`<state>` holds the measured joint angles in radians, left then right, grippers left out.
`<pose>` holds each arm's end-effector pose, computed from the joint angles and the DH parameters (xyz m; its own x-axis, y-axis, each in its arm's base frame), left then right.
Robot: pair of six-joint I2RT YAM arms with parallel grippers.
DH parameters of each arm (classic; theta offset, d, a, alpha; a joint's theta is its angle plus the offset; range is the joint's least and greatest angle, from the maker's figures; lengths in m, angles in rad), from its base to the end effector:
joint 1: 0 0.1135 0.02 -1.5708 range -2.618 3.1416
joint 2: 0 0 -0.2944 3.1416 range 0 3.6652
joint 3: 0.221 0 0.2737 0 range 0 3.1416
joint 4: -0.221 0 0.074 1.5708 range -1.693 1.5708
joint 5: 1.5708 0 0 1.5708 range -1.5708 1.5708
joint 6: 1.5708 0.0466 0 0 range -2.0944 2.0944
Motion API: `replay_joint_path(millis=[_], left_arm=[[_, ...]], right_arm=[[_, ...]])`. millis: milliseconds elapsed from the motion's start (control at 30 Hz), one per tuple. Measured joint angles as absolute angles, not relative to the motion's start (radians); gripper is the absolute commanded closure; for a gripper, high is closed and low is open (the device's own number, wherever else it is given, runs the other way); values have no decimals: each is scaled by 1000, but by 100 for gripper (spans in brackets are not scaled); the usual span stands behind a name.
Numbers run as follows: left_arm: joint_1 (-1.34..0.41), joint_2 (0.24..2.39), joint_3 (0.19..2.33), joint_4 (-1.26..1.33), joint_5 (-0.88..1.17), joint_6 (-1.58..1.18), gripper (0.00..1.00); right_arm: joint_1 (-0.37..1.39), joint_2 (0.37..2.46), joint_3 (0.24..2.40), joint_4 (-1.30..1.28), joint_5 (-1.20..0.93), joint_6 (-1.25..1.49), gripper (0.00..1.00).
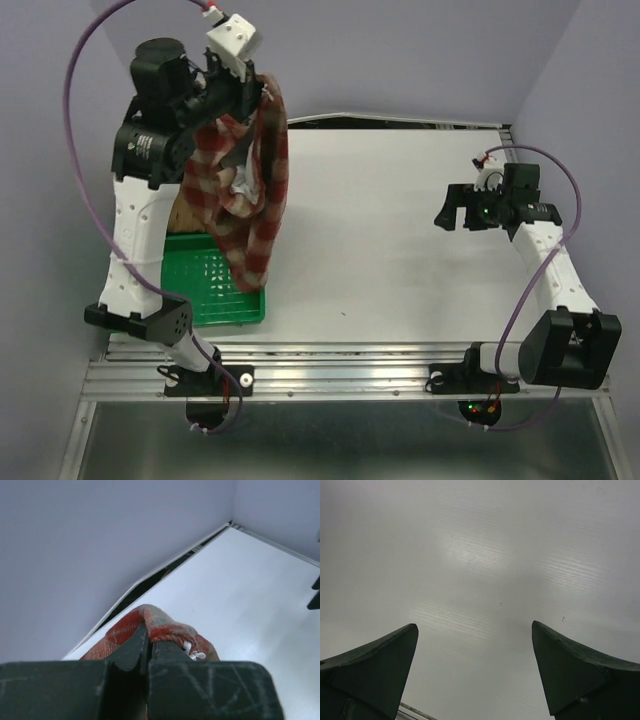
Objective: Fold and stack the skirts
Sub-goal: Move the skirt to the center of the board
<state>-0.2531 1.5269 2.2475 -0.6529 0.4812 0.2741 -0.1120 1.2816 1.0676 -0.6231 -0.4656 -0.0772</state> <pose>0.2688 -0.0918 0.6367 0.2442 0.1847 -0.9520 0.6263 0.7194 0.3002 0.2877 -0.0113 0.3117 -0.7205 0.0117 -0.6933 -0.2552 0.9252 0.2808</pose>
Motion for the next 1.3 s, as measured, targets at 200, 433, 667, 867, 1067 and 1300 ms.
replay_joint_path(millis=[200, 433, 667, 867, 1067, 1300], left_arm=[[-446, 1666, 2207, -636, 464, 269, 100], [-664, 1721, 1765, -556, 564, 352, 91], [-795, 2007, 1821, -548, 656, 375, 24], [-724, 2089, 2016, -600, 707, 348, 21], [-567, 1929, 1916, -628, 727, 382, 26], [-451, 1662, 1523, -672, 664, 517, 29]], right_arm=[[-112, 1261, 1148, -625, -458, -133, 0], [-112, 1212, 1176, -682, -515, -391, 1], [-112, 1095, 1037, -743, -577, -614, 8], [-112, 1098, 912, -777, -673, -738, 14], [-109, 1126, 833, -730, -692, -875, 18], [-98, 1055, 613, -613, -667, -1137, 24]])
